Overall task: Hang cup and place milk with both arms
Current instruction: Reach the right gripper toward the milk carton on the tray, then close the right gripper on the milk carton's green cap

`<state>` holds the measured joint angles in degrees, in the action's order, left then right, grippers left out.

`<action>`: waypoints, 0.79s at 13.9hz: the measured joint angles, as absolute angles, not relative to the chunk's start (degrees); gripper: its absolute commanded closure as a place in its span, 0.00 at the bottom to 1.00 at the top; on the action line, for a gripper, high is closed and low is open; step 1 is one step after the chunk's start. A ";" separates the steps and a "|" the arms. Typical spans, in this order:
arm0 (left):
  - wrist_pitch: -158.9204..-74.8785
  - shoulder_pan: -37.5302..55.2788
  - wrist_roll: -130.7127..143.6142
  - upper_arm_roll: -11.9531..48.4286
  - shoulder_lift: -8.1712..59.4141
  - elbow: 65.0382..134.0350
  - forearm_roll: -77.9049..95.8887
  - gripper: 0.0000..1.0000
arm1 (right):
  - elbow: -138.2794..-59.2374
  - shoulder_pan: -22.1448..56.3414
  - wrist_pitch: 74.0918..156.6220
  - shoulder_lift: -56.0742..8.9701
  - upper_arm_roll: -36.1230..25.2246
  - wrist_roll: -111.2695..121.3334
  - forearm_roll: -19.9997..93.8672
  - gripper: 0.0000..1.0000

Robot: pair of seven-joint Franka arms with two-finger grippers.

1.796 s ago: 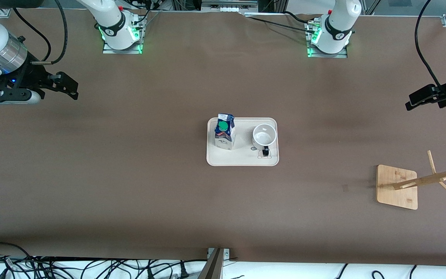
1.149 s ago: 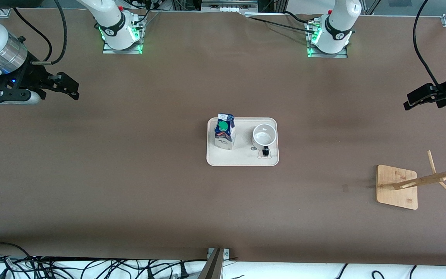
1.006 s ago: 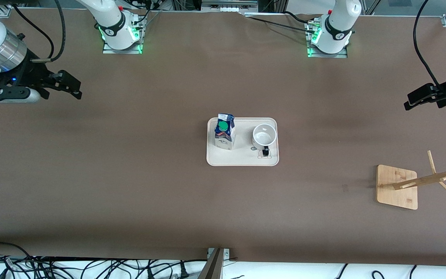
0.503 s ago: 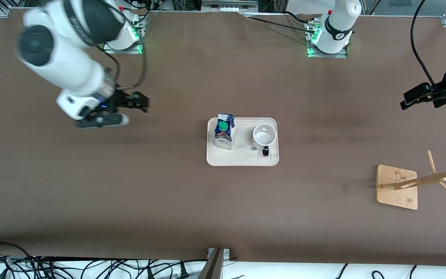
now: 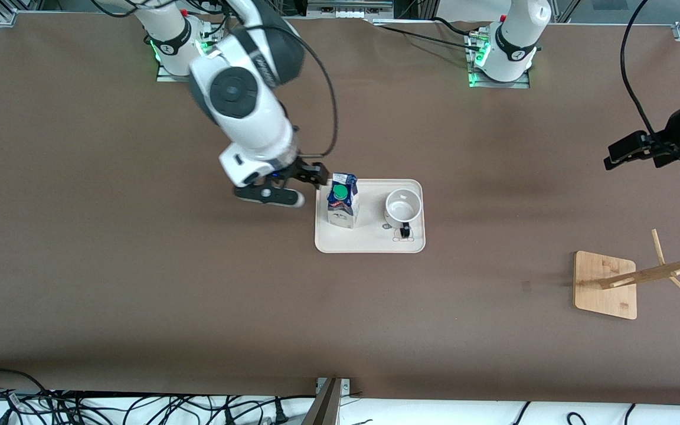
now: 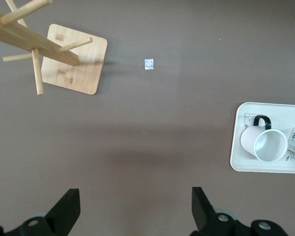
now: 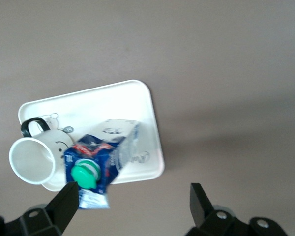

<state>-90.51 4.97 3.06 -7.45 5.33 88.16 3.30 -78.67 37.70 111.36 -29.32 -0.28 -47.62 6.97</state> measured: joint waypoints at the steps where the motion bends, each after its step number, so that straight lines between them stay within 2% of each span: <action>1: -90.53 4.11 3.07 -7.59 5.90 88.16 3.30 0.00 | -77.55 38.68 112.62 -31.27 -0.30 -49.92 6.62 0.00; 5: -90.54 1.18 2.96 -7.80 6.78 88.15 3.30 0.00 | -75.49 41.12 116.49 -36.15 -0.32 -56.01 4.64 0.00; 11: -90.54 1.34 2.98 -7.47 6.78 88.13 3.30 0.00 | -72.48 42.15 117.72 -38.63 -0.43 -60.27 4.33 0.00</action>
